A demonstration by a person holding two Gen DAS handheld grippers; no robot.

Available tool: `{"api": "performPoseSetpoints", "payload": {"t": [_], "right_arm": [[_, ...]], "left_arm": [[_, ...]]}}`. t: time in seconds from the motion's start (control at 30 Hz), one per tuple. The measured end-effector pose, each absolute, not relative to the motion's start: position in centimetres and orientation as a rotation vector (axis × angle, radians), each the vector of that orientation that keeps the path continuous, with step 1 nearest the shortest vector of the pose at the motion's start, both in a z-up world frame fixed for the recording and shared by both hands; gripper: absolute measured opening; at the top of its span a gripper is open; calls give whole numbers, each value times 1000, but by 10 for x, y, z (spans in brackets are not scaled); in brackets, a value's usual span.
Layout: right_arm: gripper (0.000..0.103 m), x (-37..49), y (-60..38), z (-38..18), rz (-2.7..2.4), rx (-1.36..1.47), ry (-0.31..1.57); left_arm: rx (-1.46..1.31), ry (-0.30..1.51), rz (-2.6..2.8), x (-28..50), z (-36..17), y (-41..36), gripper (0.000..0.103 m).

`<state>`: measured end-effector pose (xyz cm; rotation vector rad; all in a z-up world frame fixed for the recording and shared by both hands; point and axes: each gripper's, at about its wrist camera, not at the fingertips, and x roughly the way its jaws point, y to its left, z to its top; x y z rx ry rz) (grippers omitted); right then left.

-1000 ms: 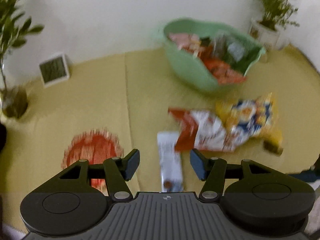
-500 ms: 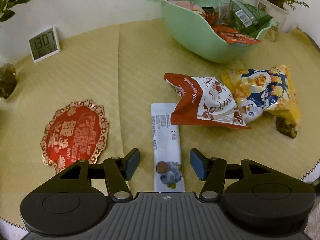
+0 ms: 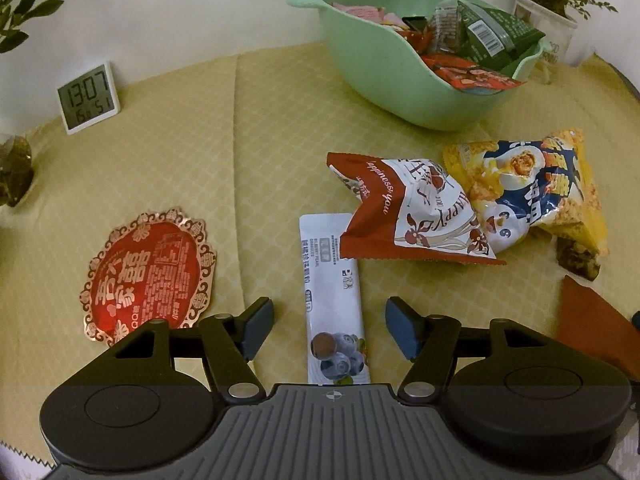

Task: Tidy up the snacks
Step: 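Grasp a white stick packet with the left tool while the right tool grasps a red-brown bar, then carry the white stick packet and red-brown bar to the basin and release both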

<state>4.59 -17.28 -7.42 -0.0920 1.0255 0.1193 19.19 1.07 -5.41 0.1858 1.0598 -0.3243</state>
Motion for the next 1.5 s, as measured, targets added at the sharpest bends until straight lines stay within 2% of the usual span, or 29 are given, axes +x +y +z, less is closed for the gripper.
{"api": "performPoseSetpoints", "payload": {"t": [0.27,0.47,0.87,0.93,1.07,1.23,1.5], "right_arm": [[71,59,-163,-74,121,-120,1039],[58,55,-164,-73,130,-103,1038],[58,46,-163,-72,130,-115,1040],[59,47,-162,-72,123,-119,1045],[60,48,-160,-73,119,-125,1050],[52,42,-160,-71,155,-122,1051],[51,29,-152,-45,264,-56,1002]], "left_arm": [[181,1061,-320,192,-54,10,103],[185,1059,-315,192,-54,10,103],[217,1033,-307,185,-50,10,103],[228,1026,-310,182,-48,11,93],[229,1031,-311,170,-45,12,92],[218,1027,-338,146,-37,21,91],[197,956,-363,127,2,34,92]]}}
